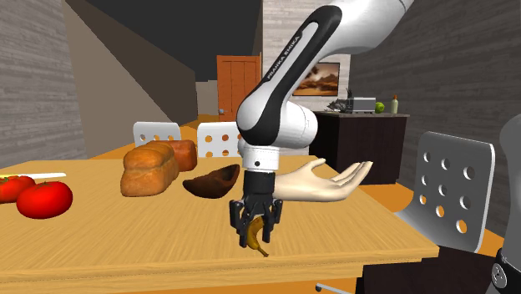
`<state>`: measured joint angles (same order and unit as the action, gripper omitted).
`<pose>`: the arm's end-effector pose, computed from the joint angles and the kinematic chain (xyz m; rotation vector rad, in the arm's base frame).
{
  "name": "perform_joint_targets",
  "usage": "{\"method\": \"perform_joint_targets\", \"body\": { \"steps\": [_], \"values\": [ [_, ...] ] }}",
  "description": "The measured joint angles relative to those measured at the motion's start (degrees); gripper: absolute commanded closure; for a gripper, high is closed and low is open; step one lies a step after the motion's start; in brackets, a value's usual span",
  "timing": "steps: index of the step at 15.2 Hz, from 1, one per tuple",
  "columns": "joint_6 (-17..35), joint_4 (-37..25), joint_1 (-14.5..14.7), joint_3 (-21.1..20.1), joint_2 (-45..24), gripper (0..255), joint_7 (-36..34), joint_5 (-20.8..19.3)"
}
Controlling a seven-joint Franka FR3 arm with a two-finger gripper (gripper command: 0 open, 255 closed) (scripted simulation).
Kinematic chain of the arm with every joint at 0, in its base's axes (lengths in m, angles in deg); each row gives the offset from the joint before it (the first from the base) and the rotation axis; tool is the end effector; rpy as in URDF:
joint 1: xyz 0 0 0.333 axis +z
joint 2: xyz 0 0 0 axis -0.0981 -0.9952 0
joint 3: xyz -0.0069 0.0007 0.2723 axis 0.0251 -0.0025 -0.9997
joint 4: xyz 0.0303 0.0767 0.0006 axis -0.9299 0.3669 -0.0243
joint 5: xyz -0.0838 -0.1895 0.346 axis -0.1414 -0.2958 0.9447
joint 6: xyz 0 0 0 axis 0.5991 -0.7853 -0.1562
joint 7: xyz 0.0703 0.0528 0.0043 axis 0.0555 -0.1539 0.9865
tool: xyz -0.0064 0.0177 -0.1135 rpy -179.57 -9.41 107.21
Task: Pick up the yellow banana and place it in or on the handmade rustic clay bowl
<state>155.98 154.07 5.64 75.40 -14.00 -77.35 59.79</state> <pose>0.4945 -0.0108 0.1667 -2.7737 0.7642 0.1685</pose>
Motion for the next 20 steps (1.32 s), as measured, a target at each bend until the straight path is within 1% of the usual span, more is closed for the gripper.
{"method": "perform_joint_targets", "body": {
  "steps": [8, 20],
  "values": [
    [0.3, -0.1, 0.0, 0.1, 0.1, 255, 0.0, 0.0],
    [-7.2, -0.6, 0.3, 0.9, 7.0, 255, -4.2, -3.9]
  ]
}}
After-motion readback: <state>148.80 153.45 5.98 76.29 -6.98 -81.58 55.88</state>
